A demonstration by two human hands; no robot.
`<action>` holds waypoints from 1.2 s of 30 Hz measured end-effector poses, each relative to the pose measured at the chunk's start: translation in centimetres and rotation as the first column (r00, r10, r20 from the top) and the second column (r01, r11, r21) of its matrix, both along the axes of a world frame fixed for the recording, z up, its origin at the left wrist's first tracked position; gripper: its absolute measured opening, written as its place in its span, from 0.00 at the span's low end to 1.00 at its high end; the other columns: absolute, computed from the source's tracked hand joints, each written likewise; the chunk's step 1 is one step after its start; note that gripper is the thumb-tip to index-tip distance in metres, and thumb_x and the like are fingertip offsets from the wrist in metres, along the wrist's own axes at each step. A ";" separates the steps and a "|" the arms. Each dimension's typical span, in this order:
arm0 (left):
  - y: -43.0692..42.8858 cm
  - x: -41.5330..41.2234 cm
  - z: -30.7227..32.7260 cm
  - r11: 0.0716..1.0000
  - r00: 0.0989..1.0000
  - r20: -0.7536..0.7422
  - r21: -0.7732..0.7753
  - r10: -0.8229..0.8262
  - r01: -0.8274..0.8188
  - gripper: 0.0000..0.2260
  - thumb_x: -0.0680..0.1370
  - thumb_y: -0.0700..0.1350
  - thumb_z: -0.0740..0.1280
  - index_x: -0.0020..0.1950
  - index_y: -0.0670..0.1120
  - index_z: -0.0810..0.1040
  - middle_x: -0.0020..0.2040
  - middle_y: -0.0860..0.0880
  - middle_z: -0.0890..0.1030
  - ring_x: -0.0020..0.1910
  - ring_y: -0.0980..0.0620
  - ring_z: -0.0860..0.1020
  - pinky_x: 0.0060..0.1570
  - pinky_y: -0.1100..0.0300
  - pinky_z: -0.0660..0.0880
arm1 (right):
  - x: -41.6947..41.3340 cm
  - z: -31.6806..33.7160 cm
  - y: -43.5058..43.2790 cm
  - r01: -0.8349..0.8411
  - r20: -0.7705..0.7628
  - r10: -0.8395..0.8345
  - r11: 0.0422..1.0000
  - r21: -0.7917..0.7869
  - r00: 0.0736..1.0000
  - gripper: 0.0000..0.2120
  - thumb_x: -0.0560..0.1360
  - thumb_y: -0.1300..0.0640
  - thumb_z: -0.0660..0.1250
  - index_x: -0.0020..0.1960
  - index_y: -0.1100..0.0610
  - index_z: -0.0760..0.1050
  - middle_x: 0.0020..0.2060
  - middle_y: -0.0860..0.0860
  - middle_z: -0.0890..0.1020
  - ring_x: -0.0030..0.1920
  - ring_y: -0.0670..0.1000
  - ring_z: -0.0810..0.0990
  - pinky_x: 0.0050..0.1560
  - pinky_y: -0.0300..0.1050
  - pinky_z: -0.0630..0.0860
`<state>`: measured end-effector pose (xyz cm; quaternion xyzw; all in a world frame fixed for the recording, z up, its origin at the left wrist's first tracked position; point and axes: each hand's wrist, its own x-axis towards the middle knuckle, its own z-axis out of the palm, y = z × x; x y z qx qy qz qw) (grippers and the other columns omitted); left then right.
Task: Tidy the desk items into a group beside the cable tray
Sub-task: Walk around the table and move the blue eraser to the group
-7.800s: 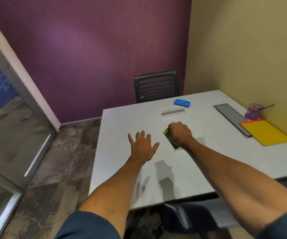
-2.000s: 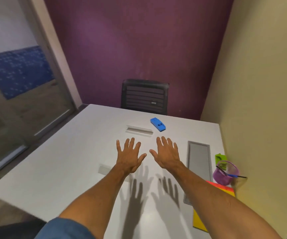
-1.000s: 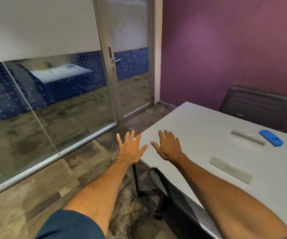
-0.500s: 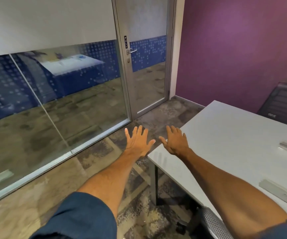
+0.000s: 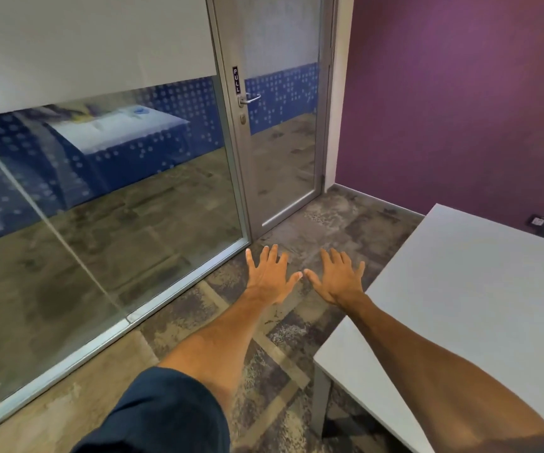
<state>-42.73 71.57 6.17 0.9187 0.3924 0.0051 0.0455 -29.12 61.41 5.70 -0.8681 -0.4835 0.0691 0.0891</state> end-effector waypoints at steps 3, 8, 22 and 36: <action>5.6 1.6 -0.6 0.999 0.999 -0.001 0.016 -0.044 0.044 0.31 0.79 0.65 0.50 0.77 0.50 0.55 0.79 0.45 0.52 0.78 0.43 0.49 0.70 0.34 0.34 | 1.1 -0.9 4.5 0.067 -0.003 -0.067 0.998 -0.018 0.998 0.36 0.77 0.32 0.47 0.78 0.53 0.52 0.77 0.55 0.56 0.77 0.57 0.53 0.73 0.68 0.49; 15.2 4.2 -1.6 0.989 0.990 -0.030 0.040 -0.139 0.141 0.32 0.79 0.66 0.49 0.77 0.48 0.57 0.79 0.45 0.53 0.78 0.43 0.50 0.71 0.33 0.36 | 3.2 -1.5 12.8 0.175 0.020 -0.175 0.984 -0.017 0.984 0.36 0.77 0.33 0.47 0.78 0.54 0.54 0.77 0.55 0.58 0.77 0.58 0.55 0.74 0.66 0.50; 32.3 17.9 -1.1 0.945 0.946 -0.022 0.037 -0.323 0.324 0.31 0.80 0.64 0.52 0.77 0.49 0.55 0.78 0.44 0.57 0.78 0.44 0.53 0.73 0.34 0.42 | 13.7 -1.7 28.6 0.353 0.028 -0.354 0.935 0.026 0.935 0.35 0.76 0.32 0.52 0.75 0.52 0.58 0.75 0.54 0.62 0.76 0.57 0.58 0.74 0.65 0.51; 41.6 47.2 -2.5 0.856 0.855 -0.031 -0.019 -0.517 0.517 0.31 0.79 0.65 0.50 0.78 0.51 0.53 0.79 0.45 0.53 0.78 0.45 0.50 0.71 0.35 0.39 | 39.4 -3.0 35.9 0.558 0.029 -0.559 0.829 0.018 0.829 0.35 0.75 0.33 0.52 0.74 0.53 0.60 0.72 0.54 0.66 0.73 0.57 0.62 0.71 0.63 0.57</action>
